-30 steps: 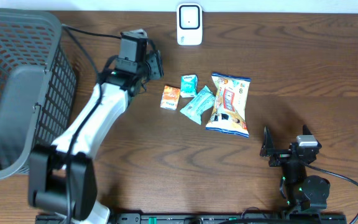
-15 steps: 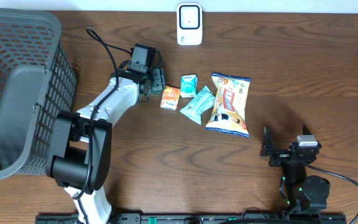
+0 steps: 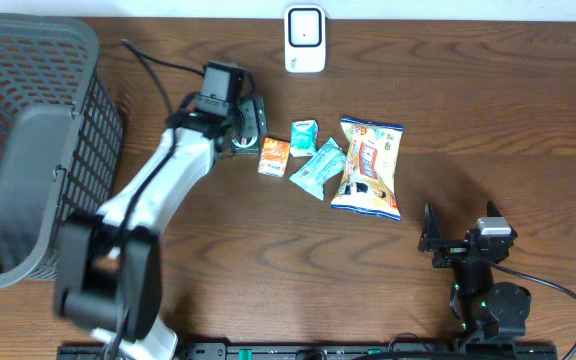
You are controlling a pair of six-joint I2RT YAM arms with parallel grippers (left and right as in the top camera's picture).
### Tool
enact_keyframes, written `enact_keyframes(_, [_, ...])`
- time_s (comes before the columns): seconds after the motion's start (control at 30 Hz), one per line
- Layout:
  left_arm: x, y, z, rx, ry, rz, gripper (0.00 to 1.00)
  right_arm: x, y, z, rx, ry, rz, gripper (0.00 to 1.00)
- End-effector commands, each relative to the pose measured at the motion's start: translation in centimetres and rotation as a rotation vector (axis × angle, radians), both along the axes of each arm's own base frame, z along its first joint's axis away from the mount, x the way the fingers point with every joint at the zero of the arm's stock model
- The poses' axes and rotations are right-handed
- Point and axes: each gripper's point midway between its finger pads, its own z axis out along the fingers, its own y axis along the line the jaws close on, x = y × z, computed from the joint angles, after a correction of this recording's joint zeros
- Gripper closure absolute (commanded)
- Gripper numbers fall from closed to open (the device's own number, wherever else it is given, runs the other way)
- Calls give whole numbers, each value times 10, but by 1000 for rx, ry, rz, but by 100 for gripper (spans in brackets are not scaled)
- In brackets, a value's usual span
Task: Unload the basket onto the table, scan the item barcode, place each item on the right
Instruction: 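Carry the Zam-Buk tin to the table left of the orange box and release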
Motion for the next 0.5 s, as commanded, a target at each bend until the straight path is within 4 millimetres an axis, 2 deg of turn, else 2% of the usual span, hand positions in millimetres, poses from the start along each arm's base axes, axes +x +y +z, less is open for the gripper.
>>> enact_keyframes(0.0, [-11,7,80,-28,-166,5,11,0,2,-1,-3,0,7,1])
enact_keyframes(0.1, [-33,13,120,-40,-222,2,5,0,2,-1,-3,0,7,1])
enact_keyframes(0.13, [-43,16,130,-34,-230,-5,2,0,2,0,-3,0,7,1])
enact_keyframes(0.2, [-64,27,143,-2,-228,-1,2,0,2,0,-3,0,7,1])
enact_keyframes(0.27, [-84,40,146,41,-202,13,2,0,2,-1,-3,0,7,1])
enact_keyframes(0.37, [-117,51,142,73,-123,17,2,0,2,-1,-3,0,7,1])
enact_keyframes(0.47, [-134,56,137,88,-75,14,2,0,2,-1,-3,0,7,1])
